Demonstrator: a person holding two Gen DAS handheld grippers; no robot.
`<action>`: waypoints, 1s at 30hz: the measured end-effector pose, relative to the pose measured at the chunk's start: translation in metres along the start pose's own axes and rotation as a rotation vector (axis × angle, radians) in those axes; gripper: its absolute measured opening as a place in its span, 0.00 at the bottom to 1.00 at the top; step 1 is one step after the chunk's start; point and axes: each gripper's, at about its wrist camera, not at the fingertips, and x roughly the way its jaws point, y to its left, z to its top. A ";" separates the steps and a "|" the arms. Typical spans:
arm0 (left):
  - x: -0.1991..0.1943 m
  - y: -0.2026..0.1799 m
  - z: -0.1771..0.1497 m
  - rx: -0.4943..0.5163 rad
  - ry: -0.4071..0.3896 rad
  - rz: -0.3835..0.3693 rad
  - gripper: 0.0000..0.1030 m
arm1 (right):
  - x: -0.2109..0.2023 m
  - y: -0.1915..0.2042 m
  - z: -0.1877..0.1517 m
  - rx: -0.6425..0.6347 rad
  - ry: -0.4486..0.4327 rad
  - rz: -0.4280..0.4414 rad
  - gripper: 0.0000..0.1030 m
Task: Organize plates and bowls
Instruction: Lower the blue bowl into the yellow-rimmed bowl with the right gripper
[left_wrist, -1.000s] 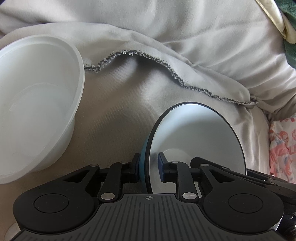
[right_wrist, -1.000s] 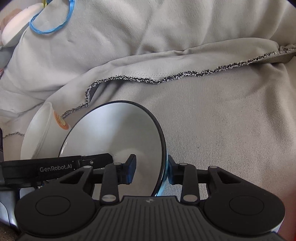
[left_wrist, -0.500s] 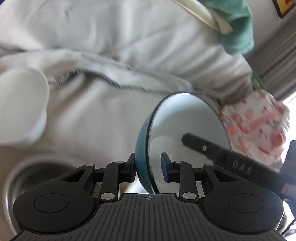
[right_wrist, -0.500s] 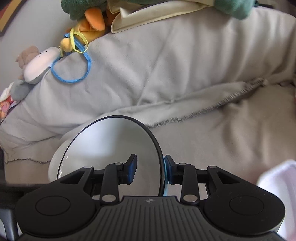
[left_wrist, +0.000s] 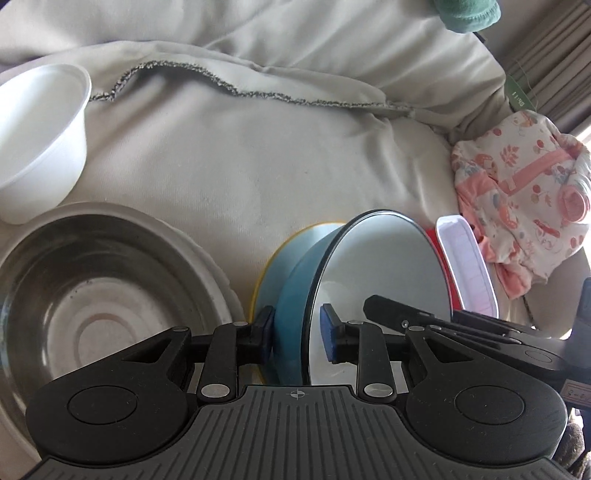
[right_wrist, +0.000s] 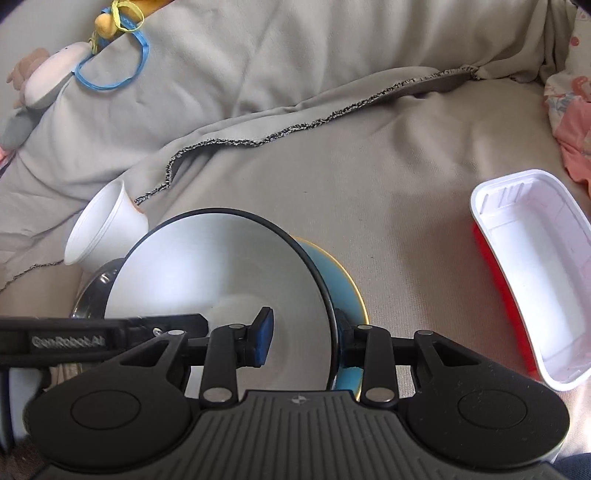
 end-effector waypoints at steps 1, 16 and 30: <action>-0.002 0.000 0.000 0.002 -0.002 -0.003 0.29 | 0.000 -0.001 -0.001 0.010 -0.001 0.006 0.32; -0.008 -0.011 0.010 0.142 -0.092 0.121 0.27 | -0.027 0.002 -0.001 -0.069 -0.165 -0.105 0.39; 0.024 -0.006 0.017 0.106 -0.032 0.091 0.32 | 0.028 -0.027 -0.013 0.098 0.112 0.138 0.46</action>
